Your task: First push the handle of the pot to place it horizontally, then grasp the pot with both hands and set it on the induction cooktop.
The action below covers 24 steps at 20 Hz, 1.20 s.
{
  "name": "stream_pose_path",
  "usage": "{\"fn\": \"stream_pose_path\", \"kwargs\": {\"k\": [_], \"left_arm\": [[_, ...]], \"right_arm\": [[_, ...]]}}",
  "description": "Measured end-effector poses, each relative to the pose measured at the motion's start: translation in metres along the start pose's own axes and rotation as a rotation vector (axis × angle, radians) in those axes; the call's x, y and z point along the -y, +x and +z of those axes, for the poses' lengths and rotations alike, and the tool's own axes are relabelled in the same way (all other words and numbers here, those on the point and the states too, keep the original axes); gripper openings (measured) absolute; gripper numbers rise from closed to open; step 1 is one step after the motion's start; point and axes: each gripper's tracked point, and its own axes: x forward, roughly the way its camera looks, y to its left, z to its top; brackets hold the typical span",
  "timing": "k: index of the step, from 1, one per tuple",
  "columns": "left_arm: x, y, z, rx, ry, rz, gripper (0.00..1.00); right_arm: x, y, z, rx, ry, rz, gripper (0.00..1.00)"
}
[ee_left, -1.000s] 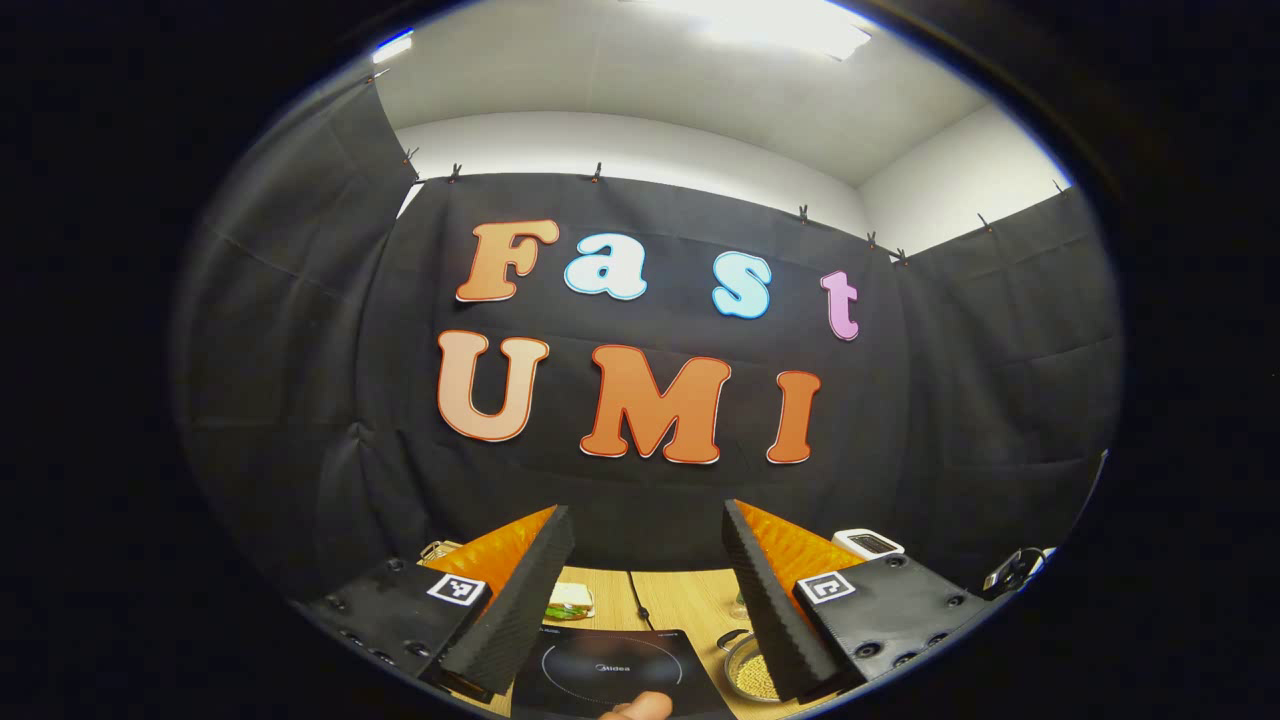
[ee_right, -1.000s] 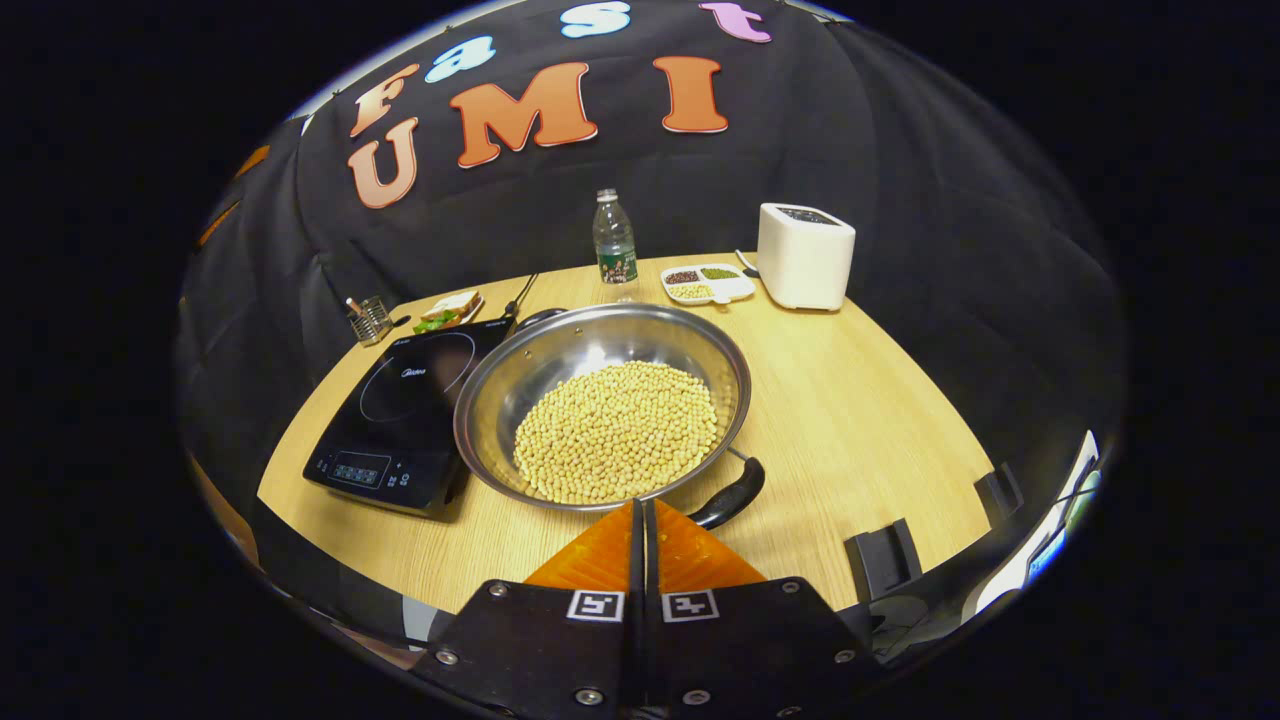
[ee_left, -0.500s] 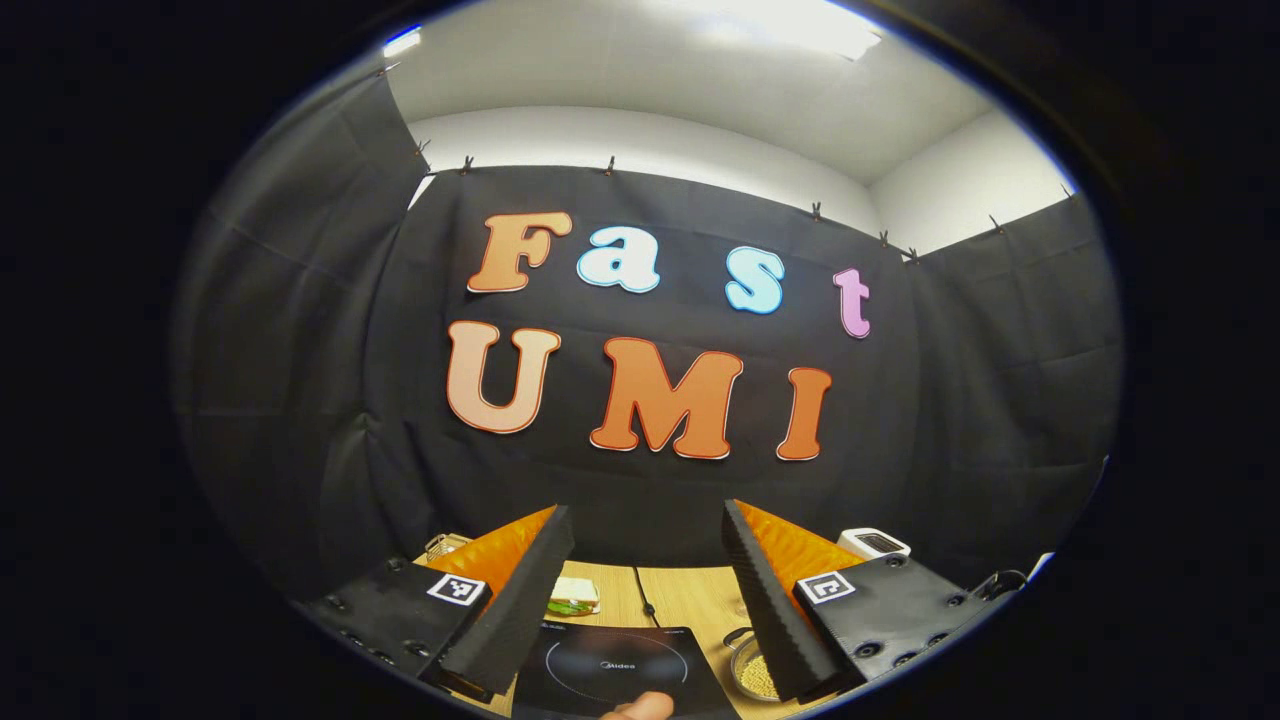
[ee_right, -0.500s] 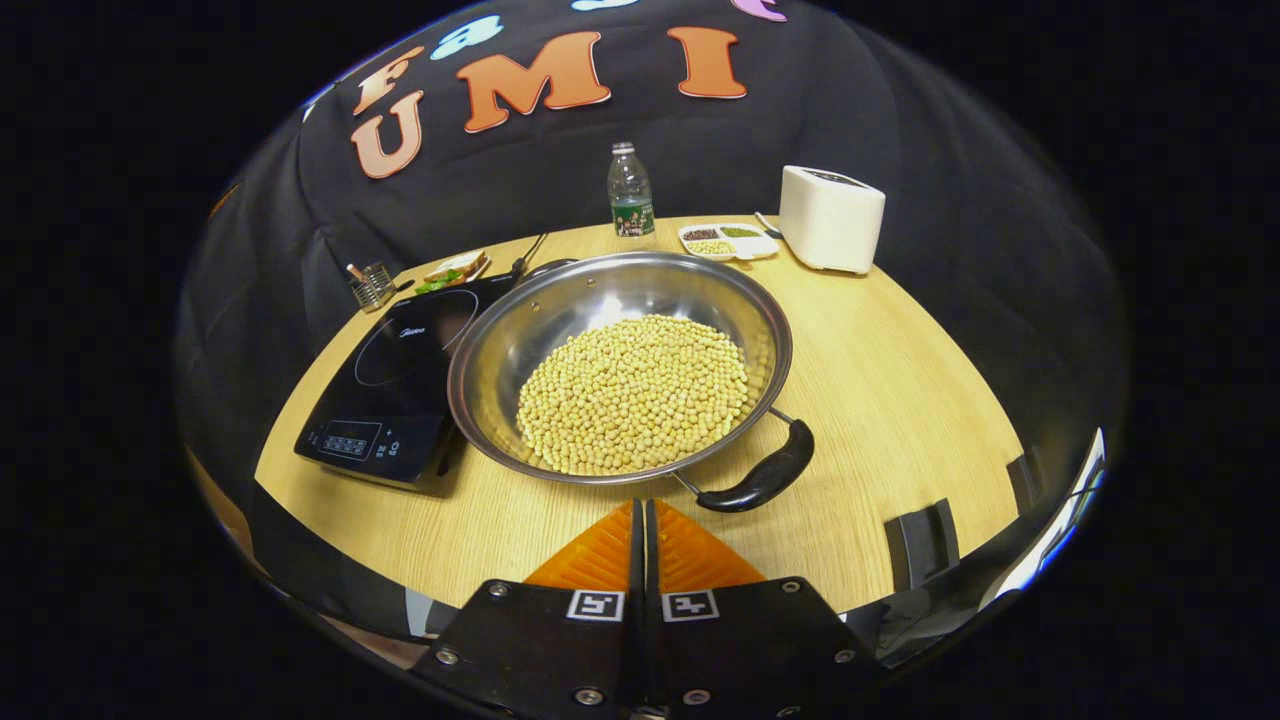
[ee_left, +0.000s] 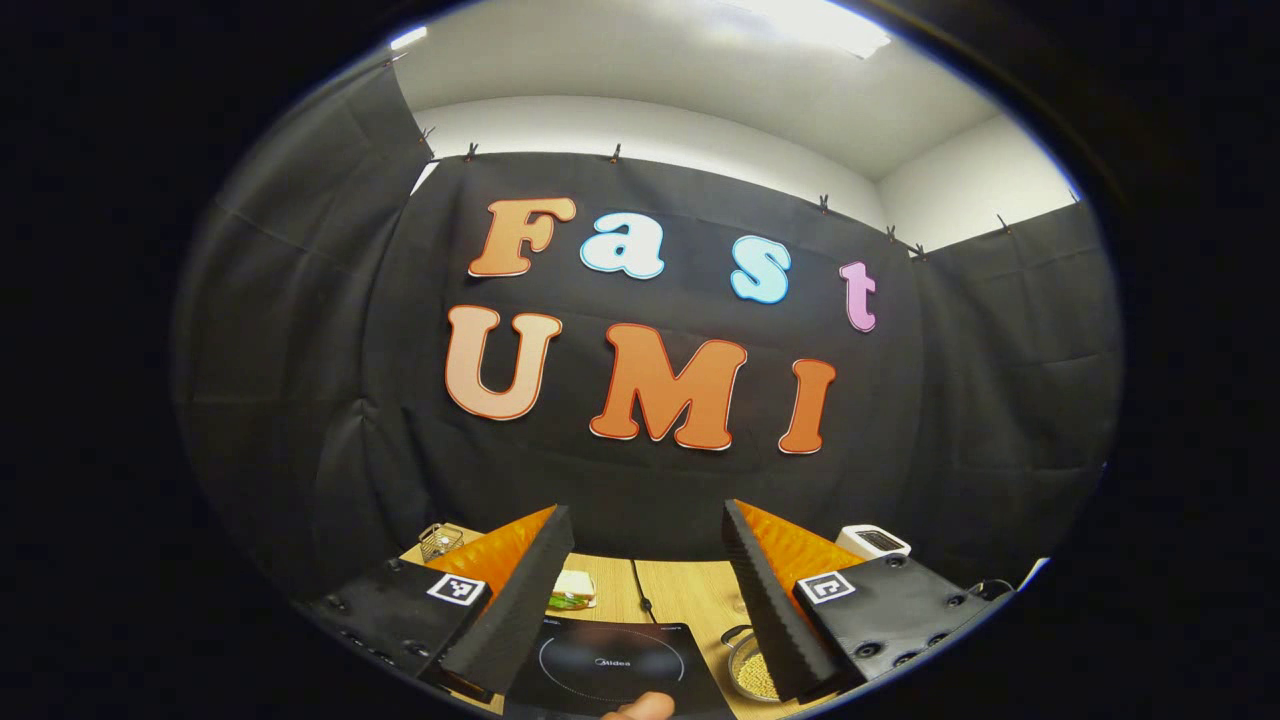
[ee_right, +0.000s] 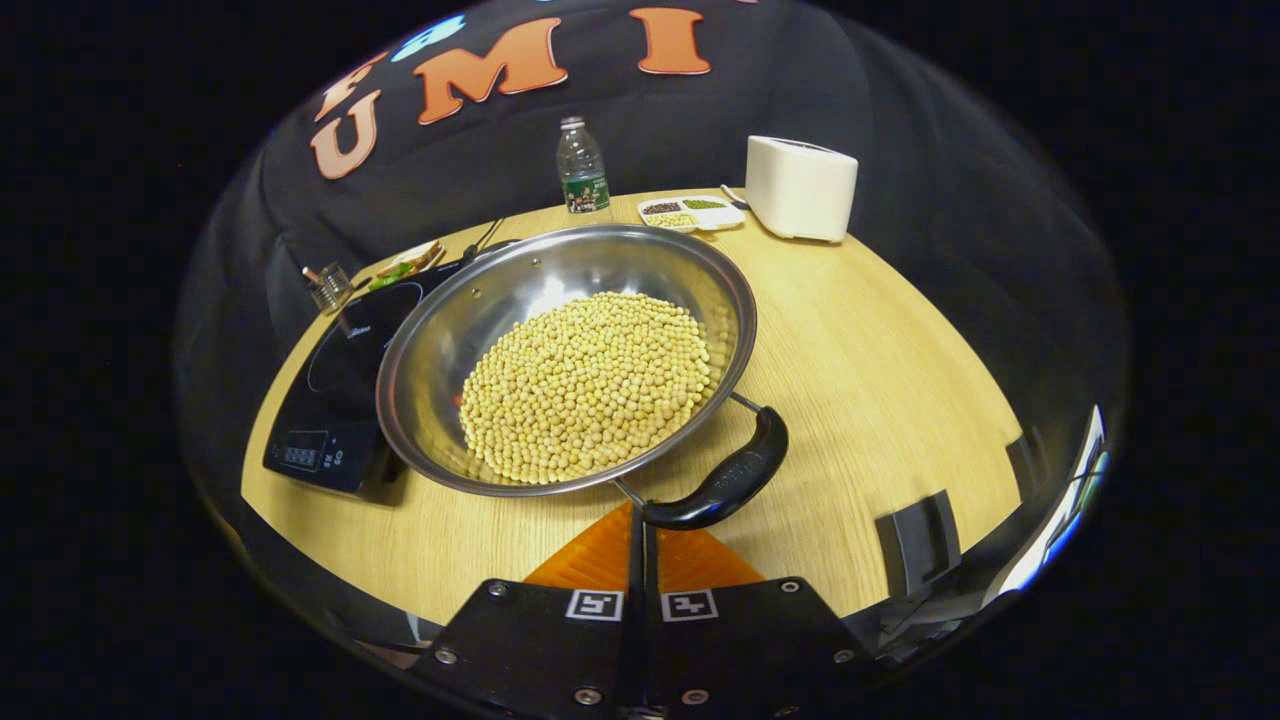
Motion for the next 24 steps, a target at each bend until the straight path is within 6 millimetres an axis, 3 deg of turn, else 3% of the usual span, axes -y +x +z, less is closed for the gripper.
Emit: {"fn": "stream_pose_path", "kwargs": {"k": [10, 24], "left_arm": [[0.005, 0.006, -0.002, -0.008, 0.012, -0.003, 0.99], [0.008, 0.015, -0.002, 0.002, 0.037, 0.008, 0.99]], "right_arm": [[0.021, 0.019, 0.018, 0.036, 0.149, -0.013, 0.00], [0.045, 0.038, 0.040, 0.057, 0.194, -0.056, 0.00]]}}
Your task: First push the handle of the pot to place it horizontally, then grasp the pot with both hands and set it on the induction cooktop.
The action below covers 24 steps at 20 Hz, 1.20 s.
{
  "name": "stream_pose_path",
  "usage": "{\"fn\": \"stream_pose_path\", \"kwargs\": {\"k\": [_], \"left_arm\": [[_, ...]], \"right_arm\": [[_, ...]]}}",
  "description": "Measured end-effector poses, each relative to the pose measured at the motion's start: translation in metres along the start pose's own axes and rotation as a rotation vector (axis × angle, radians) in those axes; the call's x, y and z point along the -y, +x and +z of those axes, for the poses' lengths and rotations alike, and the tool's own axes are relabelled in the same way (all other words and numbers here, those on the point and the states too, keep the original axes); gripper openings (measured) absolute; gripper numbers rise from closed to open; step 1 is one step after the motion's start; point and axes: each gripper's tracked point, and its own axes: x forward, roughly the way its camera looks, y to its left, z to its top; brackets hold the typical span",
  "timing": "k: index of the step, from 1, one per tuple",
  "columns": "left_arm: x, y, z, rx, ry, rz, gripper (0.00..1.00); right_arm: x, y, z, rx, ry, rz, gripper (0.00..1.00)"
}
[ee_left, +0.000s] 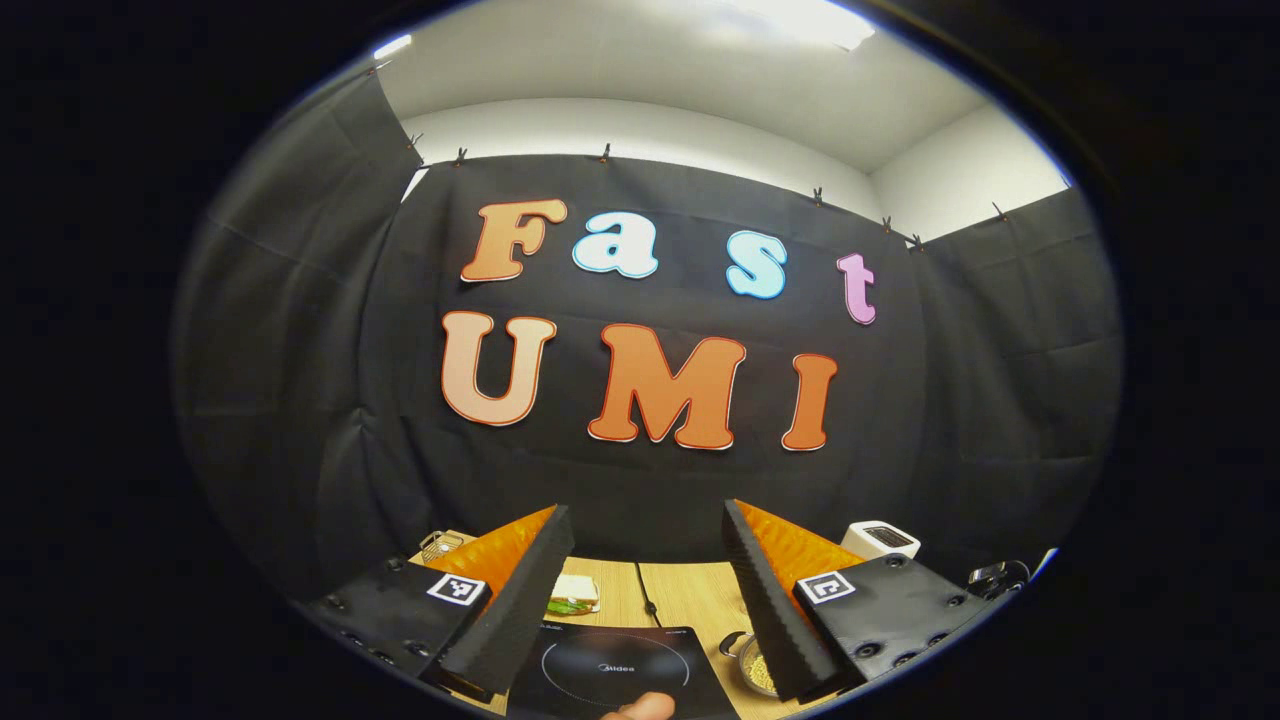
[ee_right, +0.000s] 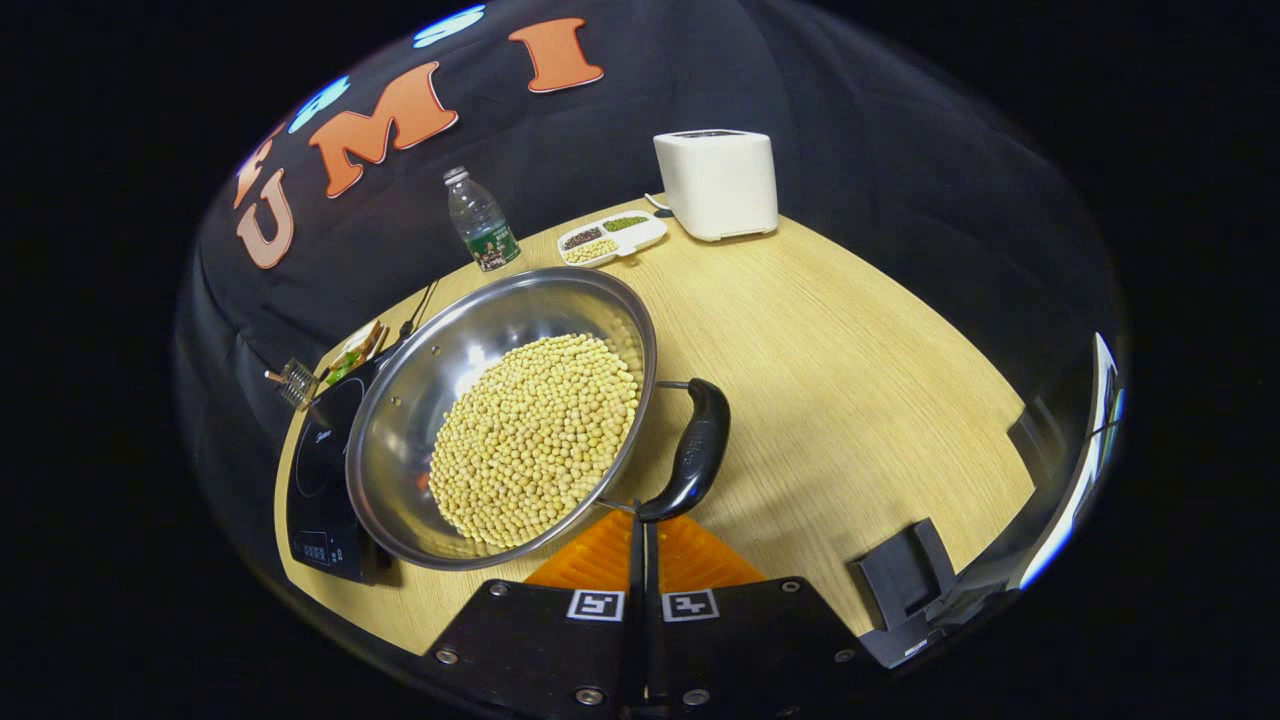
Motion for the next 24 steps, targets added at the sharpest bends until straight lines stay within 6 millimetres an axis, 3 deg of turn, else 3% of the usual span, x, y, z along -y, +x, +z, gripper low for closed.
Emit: {"fn": "stream_pose_path", "kwargs": {"k": [24], "left_arm": [[0.026, 0.052, -0.026, -0.037, 0.008, -0.038, 0.98]], "right_arm": [[0.019, 0.045, 0.061, 0.031, 0.025, -0.057, 0.00]]}}
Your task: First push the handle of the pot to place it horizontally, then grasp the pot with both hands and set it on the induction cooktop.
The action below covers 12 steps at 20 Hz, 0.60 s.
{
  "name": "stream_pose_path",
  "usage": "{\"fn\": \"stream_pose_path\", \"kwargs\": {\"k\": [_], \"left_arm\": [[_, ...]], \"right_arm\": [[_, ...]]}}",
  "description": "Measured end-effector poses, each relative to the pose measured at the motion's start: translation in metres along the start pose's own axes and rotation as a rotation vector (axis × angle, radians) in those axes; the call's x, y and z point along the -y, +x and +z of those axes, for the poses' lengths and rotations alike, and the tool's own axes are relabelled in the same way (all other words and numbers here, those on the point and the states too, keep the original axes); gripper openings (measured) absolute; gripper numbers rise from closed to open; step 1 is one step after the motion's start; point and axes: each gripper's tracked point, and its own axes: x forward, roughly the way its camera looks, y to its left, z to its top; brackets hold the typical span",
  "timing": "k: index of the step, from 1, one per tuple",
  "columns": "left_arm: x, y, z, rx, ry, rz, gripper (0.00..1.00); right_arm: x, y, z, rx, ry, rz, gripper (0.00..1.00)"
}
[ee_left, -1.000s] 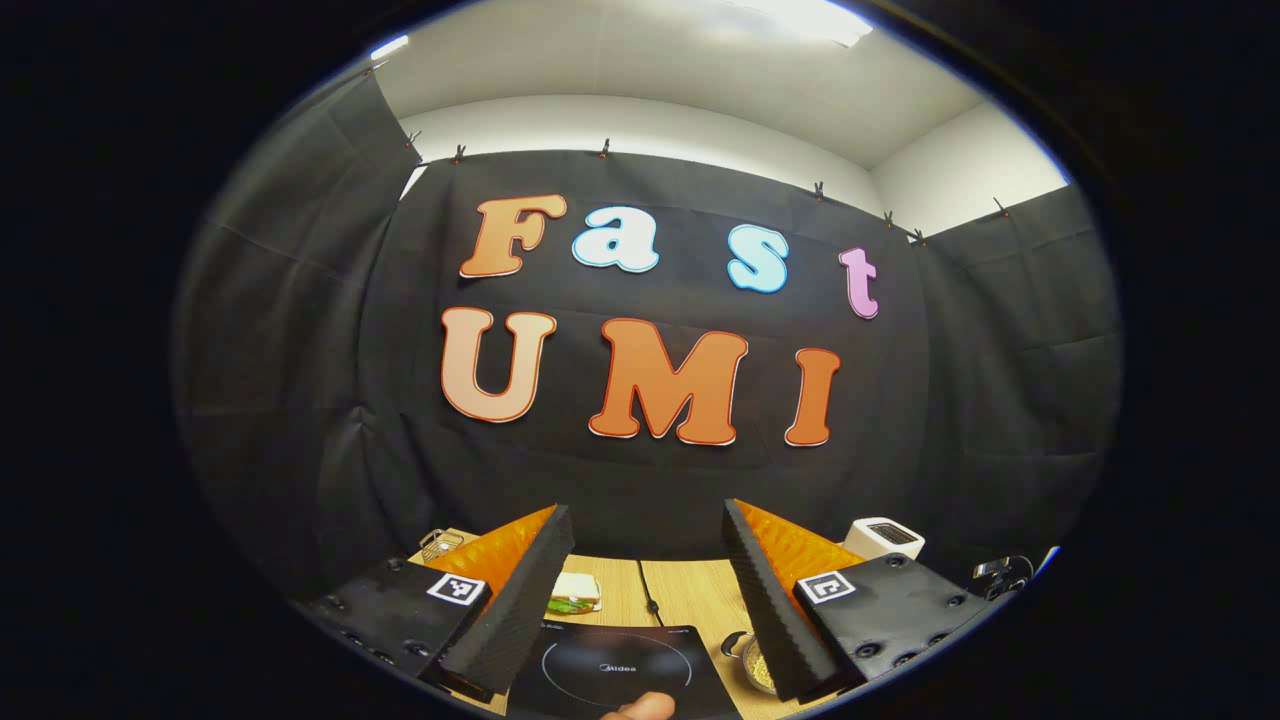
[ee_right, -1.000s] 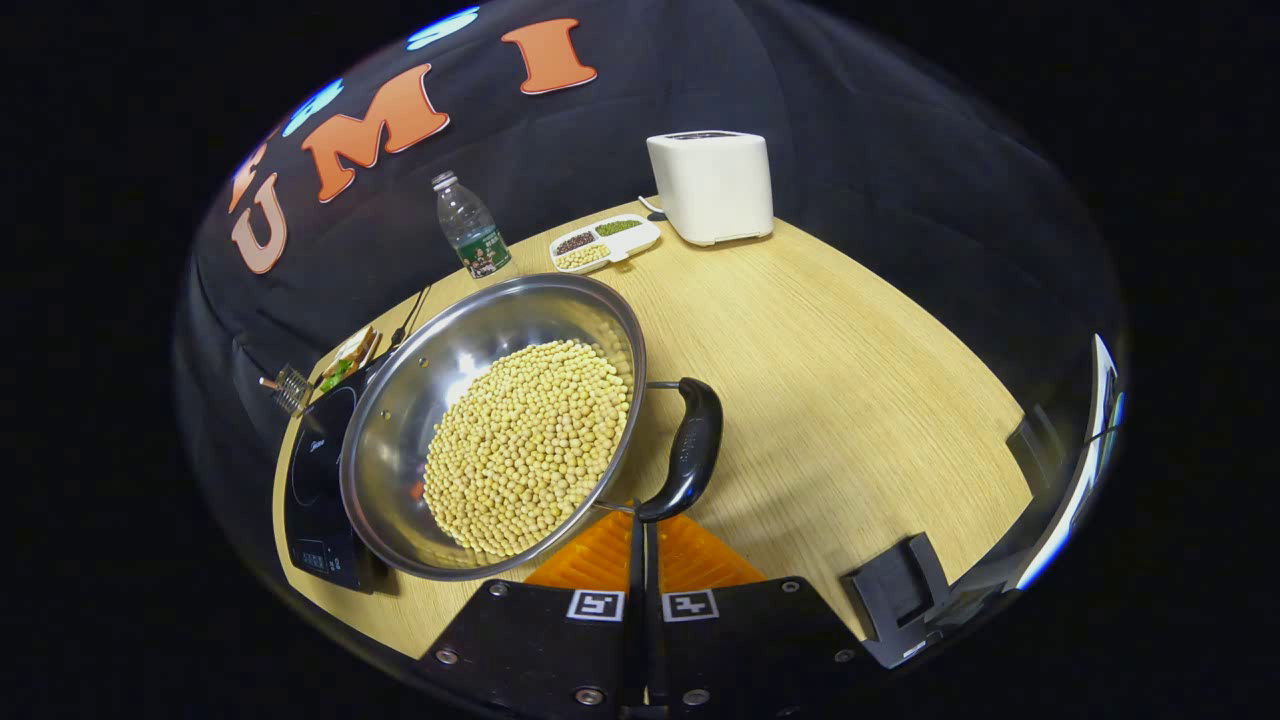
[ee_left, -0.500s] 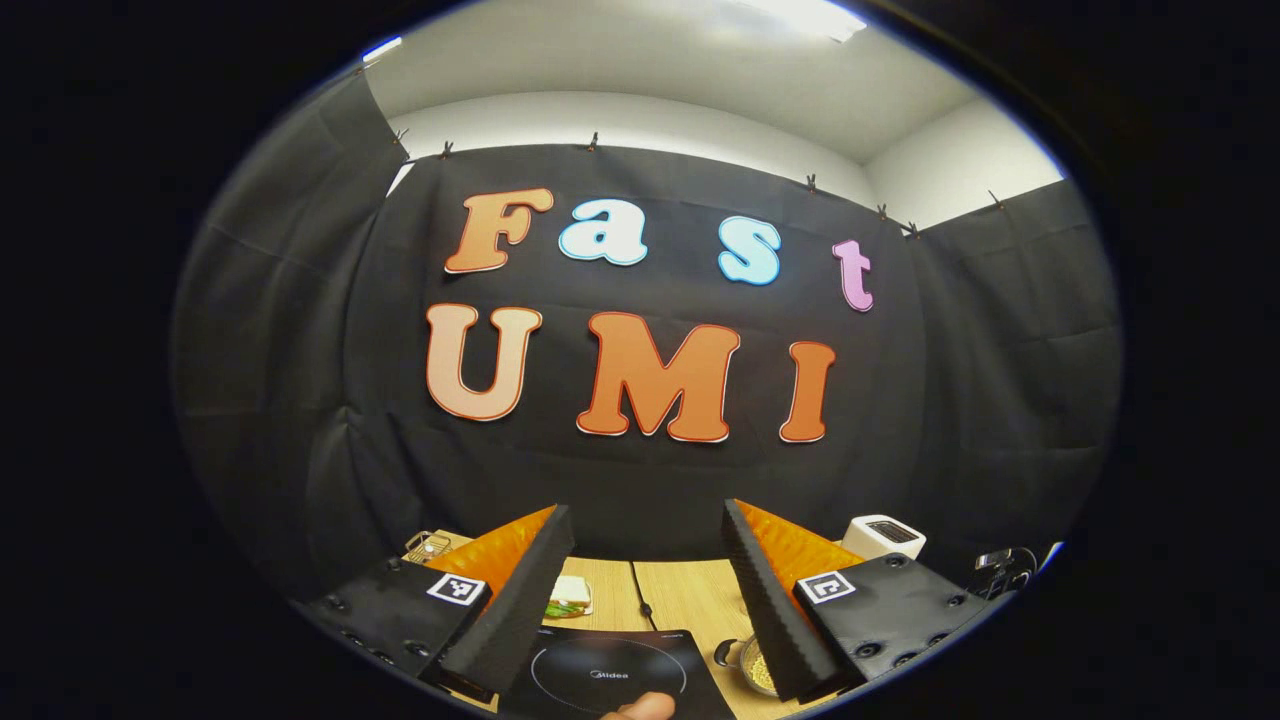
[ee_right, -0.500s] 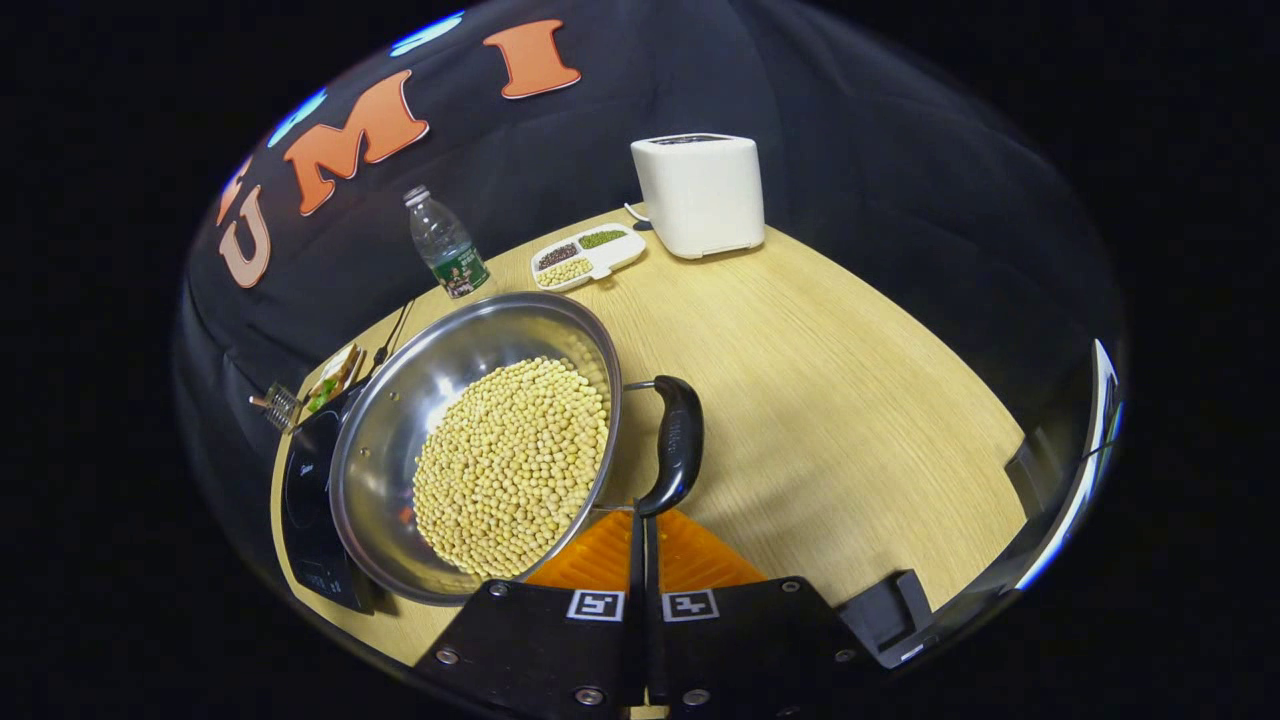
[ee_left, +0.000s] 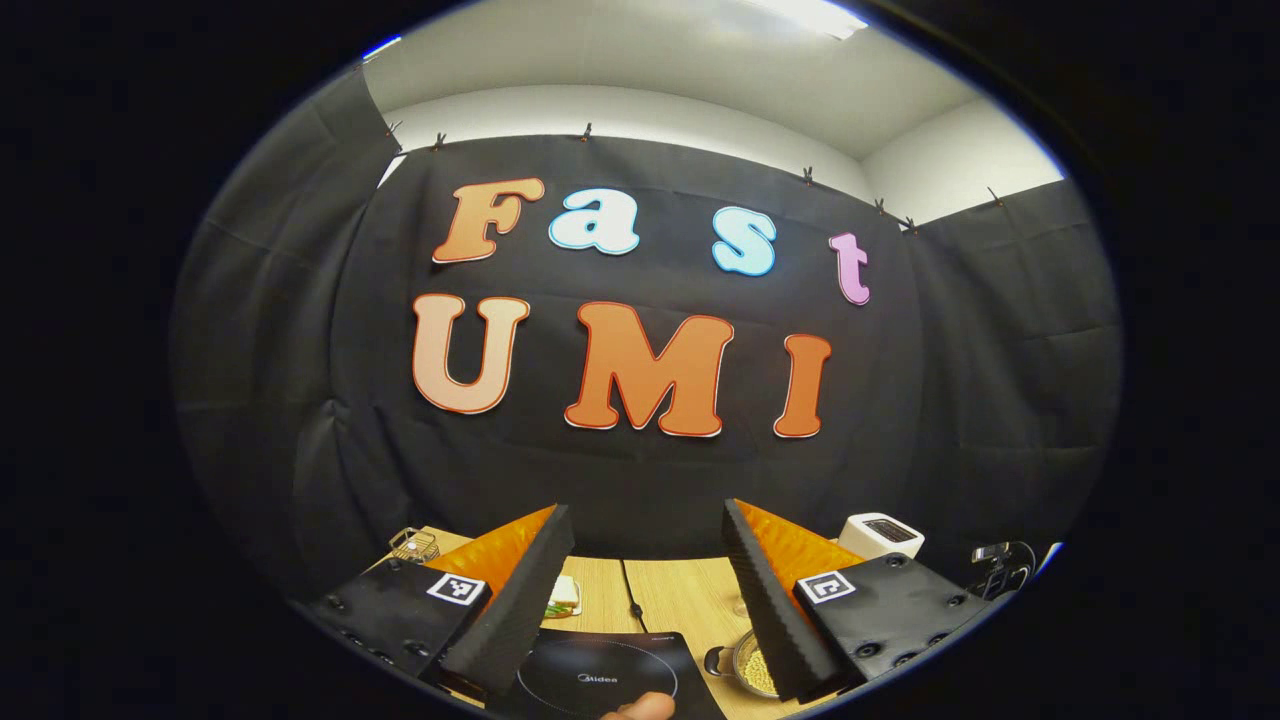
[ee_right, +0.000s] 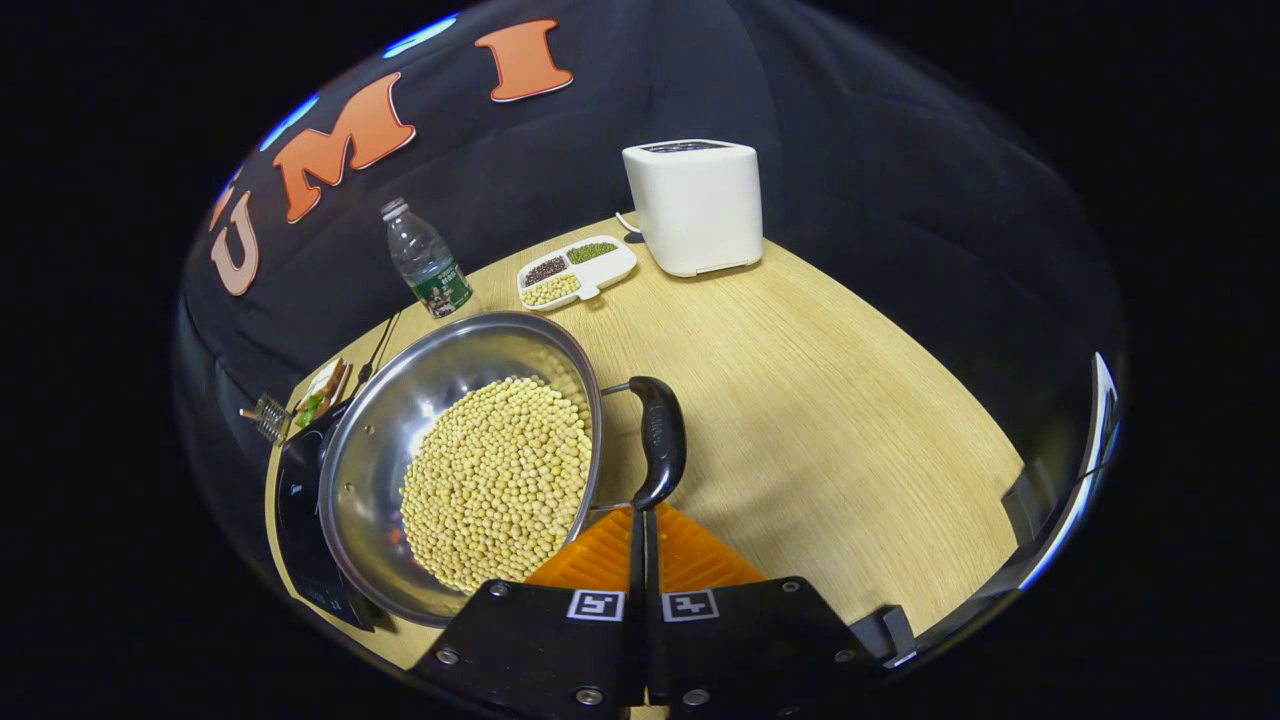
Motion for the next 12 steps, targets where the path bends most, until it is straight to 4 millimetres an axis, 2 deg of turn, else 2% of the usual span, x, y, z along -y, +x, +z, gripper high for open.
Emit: {"fn": "stream_pose_path", "kwargs": {"k": [12], "left_arm": [[0.002, 0.009, -0.007, -0.013, -0.010, -0.004, 0.99]], "right_arm": [[0.001, 0.019, 0.020, 0.024, -0.018, -0.025, 0.00]]}}
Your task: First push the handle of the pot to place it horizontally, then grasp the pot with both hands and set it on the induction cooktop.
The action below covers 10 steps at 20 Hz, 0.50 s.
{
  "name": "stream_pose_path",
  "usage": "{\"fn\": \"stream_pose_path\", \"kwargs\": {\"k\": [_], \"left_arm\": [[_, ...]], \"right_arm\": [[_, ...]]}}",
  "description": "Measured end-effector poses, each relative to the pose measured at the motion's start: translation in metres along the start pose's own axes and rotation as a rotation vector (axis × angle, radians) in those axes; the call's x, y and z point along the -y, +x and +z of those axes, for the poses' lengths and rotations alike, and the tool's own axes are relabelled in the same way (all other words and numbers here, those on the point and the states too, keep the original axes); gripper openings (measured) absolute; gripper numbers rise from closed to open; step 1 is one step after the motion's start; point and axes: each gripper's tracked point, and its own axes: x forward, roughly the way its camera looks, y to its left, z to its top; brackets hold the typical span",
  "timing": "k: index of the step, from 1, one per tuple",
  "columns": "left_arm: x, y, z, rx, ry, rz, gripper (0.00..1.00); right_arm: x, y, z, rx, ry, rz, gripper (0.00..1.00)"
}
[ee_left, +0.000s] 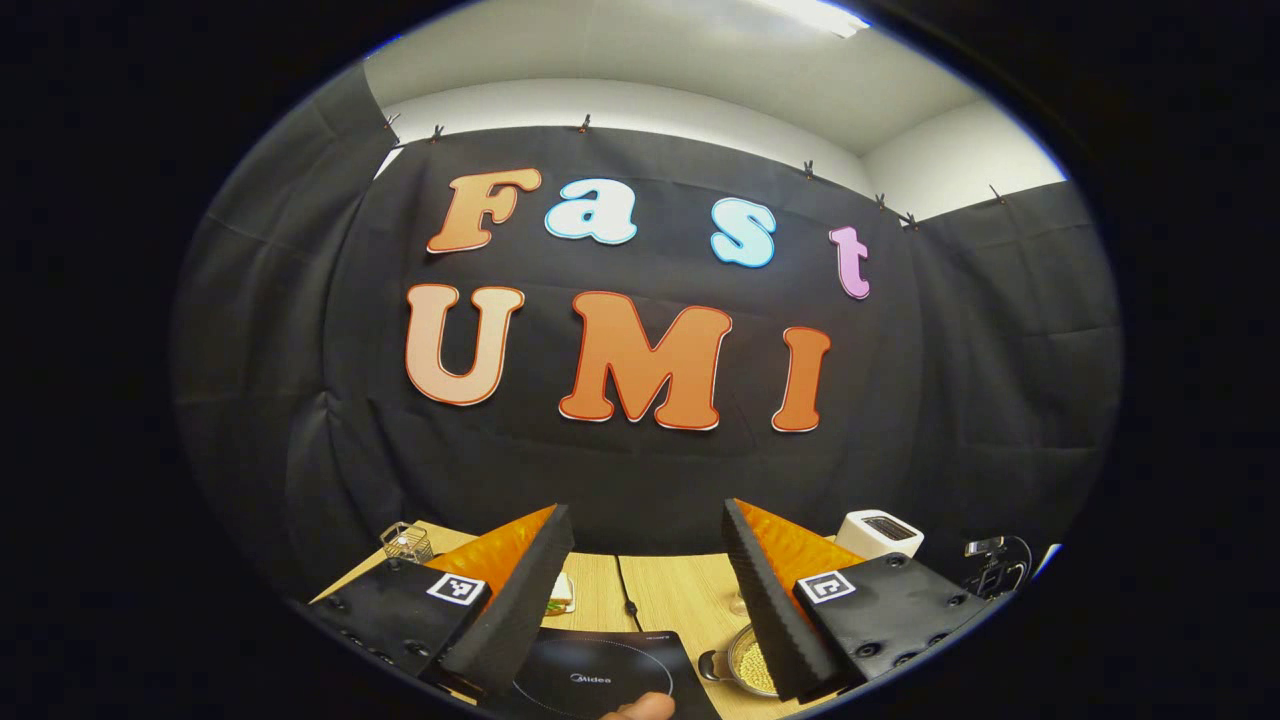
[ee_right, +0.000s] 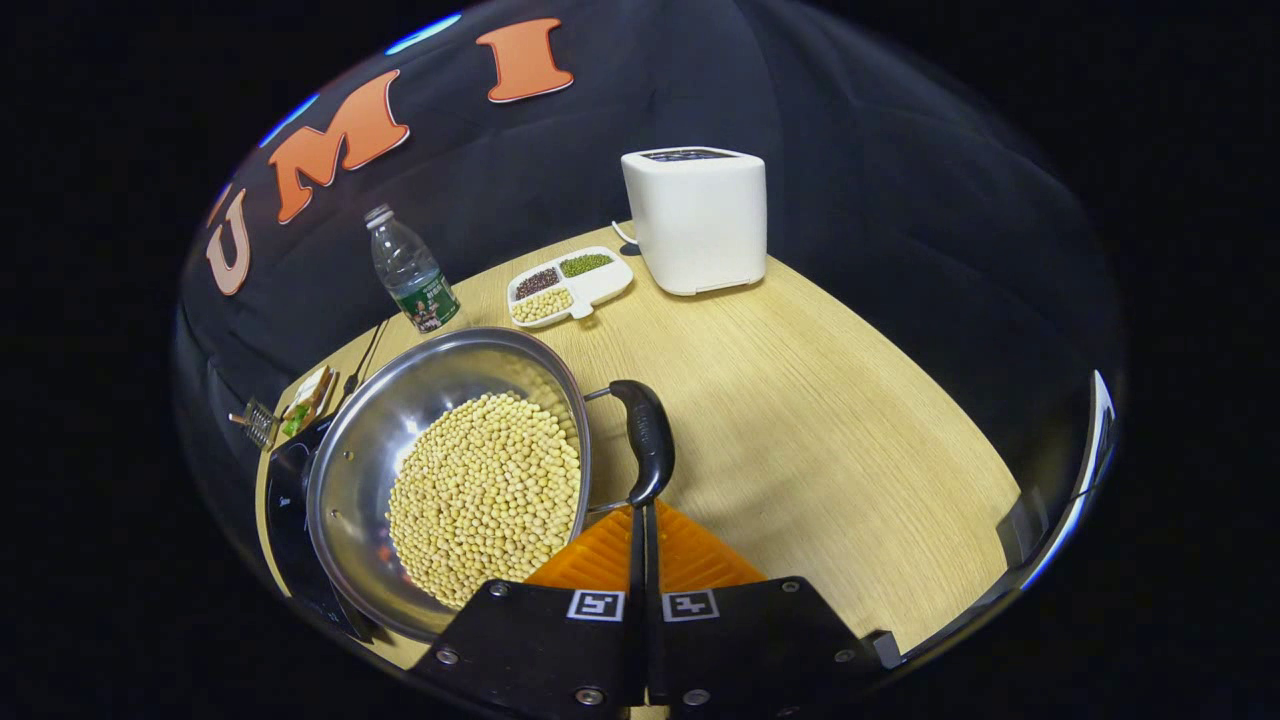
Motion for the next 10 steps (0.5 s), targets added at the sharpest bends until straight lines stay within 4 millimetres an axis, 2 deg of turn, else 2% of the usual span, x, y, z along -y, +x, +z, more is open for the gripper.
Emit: {"fn": "stream_pose_path", "kwargs": {"k": [6, 10], "left_arm": [[-0.006, -0.001, -0.001, 0.004, -0.001, 0.019, 0.97], [-0.005, 0.000, -0.015, -0.015, 0.001, 0.025, 0.99]], "right_arm": [[0.004, 0.009, 0.007, 0.008, -0.003, -0.020, 0.00], [0.003, 0.011, 0.008, 0.008, -0.005, -0.021, 0.00]]}}
